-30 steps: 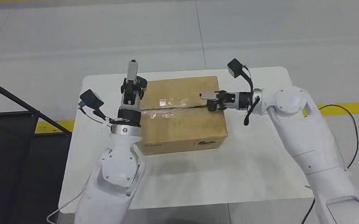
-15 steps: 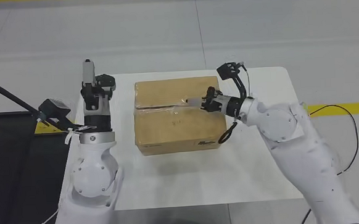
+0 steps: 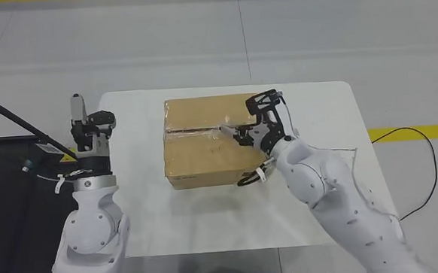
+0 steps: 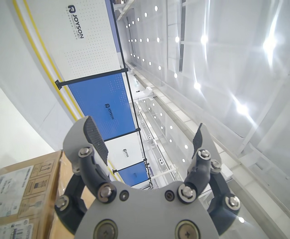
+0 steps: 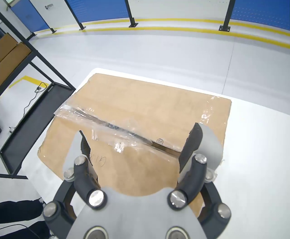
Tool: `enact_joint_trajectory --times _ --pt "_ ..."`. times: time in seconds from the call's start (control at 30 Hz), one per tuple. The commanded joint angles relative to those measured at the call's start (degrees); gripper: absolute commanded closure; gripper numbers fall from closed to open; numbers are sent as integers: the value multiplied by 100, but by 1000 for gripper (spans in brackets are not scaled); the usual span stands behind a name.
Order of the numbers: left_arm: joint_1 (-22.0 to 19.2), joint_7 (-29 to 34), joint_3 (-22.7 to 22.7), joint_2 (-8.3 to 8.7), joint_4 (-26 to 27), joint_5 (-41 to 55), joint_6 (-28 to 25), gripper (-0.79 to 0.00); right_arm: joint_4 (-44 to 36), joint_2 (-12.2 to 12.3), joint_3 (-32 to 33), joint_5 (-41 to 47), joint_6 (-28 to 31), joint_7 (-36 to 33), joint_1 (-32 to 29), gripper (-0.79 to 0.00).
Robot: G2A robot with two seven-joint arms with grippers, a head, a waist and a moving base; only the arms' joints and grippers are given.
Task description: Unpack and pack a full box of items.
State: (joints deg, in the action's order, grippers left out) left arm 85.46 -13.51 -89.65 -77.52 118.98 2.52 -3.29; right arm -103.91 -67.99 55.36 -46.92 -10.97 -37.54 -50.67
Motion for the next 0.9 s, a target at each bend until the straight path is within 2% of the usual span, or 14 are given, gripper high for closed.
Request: enact_joint_trajectory --times 0.0,0.33,0.6,0.87 --pt "63 120 -21 3 -7 13 -44 -785 129 -21 80 439 66 -212 59 -785" --pt "187 276 -104 -11 -76 113 -118 -785 976 -148 397 2649 746 -856 550 -785" --pt "253 295 -160 -26 -114 152 -153 -785 1435 -217 407 3523 1191 -1126 865 -785" --pt "313 291 -245 -41 -142 239 -196 -785 1606 -311 209 3948 1470 -1126 1160 -785"
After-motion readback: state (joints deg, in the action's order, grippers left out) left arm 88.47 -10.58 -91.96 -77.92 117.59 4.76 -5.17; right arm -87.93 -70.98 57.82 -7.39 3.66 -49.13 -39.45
